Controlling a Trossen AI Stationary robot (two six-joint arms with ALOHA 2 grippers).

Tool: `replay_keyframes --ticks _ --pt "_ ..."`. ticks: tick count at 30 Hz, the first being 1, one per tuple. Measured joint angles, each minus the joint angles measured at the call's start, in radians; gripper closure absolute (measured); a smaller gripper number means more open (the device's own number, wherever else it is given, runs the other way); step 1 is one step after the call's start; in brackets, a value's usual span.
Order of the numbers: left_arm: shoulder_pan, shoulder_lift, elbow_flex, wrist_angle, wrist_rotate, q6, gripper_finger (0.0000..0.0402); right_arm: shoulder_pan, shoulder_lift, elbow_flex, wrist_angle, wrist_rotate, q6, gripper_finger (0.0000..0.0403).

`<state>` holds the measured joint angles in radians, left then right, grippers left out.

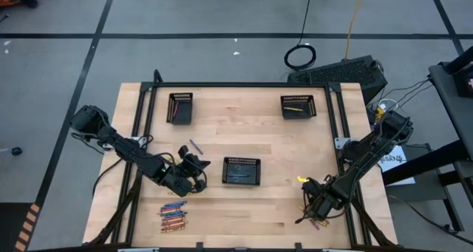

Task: Sort crayons
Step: Put the yellow crayon into the top right black bin

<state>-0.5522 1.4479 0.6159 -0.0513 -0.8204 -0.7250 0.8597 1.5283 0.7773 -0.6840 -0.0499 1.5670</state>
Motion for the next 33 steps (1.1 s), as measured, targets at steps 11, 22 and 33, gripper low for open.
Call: replay_keyframes --ticks 11,22,33 --pt "0.000 0.000 0.000 -0.001 0.000 0.000 0.0402 0.007 -0.075 0.041 -0.111 0.024 -0.110 0.0308" --pt "0.000 0.000 0.000 -0.002 0.000 0.001 0.0402 0.069 -0.034 0.045 -0.095 -0.002 -0.327 0.0280" --pt "0.000 0.000 0.000 -0.001 0.000 0.006 0.0402 0.076 0.039 0.048 -0.119 0.019 -0.413 0.0328"
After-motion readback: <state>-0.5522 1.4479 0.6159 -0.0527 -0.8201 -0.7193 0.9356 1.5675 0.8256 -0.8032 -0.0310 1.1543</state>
